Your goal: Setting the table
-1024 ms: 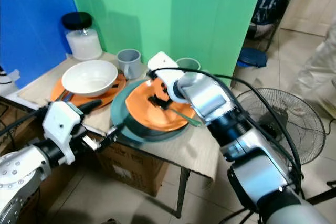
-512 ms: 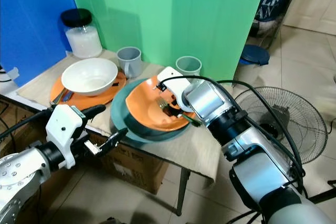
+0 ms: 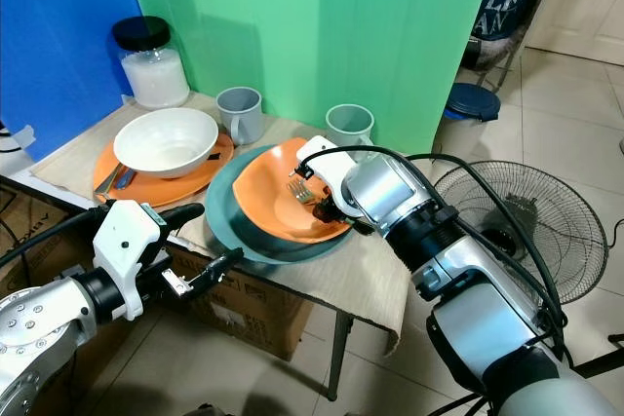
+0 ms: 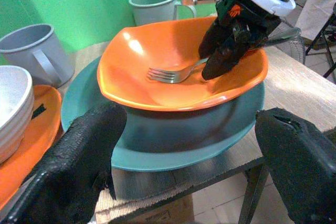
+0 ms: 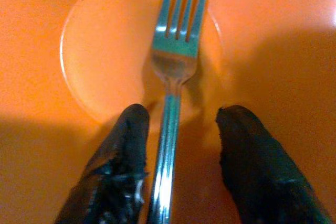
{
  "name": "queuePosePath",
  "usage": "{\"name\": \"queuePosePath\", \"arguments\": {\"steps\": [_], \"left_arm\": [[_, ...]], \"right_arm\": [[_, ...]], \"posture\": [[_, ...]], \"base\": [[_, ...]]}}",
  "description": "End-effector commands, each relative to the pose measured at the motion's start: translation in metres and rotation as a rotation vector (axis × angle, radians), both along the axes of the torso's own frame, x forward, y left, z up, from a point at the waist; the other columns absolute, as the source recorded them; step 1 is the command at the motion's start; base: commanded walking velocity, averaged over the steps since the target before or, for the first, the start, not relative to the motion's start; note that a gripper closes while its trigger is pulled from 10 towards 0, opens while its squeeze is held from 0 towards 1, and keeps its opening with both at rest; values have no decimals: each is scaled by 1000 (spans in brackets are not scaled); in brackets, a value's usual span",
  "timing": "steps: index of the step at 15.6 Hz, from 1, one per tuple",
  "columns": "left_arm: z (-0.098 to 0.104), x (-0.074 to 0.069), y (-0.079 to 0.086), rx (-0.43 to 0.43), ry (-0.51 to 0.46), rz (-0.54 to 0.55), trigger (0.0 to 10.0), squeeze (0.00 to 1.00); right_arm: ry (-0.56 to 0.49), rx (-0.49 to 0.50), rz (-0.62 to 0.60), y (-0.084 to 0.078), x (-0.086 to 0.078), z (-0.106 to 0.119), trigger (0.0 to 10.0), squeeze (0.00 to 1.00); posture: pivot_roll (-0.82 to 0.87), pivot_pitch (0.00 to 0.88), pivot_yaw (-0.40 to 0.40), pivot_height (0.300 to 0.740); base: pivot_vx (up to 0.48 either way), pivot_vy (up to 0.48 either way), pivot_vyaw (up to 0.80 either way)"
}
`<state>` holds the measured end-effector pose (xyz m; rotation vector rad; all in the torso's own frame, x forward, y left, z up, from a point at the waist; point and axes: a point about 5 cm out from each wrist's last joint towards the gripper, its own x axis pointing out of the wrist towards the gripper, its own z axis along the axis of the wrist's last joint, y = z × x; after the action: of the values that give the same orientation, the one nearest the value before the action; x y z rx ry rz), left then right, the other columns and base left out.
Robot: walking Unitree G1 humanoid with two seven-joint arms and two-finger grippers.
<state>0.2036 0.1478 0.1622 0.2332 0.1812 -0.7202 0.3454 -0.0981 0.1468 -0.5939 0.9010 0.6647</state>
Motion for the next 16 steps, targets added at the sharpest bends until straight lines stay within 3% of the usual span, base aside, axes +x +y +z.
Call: {"name": "queuePosePath", "arguments": {"steps": [1,16], "left_arm": [[1,-2,-1,5,3,-14,10000,0],[-1,-1,-1,22,6,-25,10000,0]], "right_arm": [[-5,-21,8,0,0,3,0,0],[-1,1,49,4,-1,5,0,0]], "posture": [[-60,0,20,740],[-64,0,19,740]], "base": [[0,0,0],[0,0,0]]}}
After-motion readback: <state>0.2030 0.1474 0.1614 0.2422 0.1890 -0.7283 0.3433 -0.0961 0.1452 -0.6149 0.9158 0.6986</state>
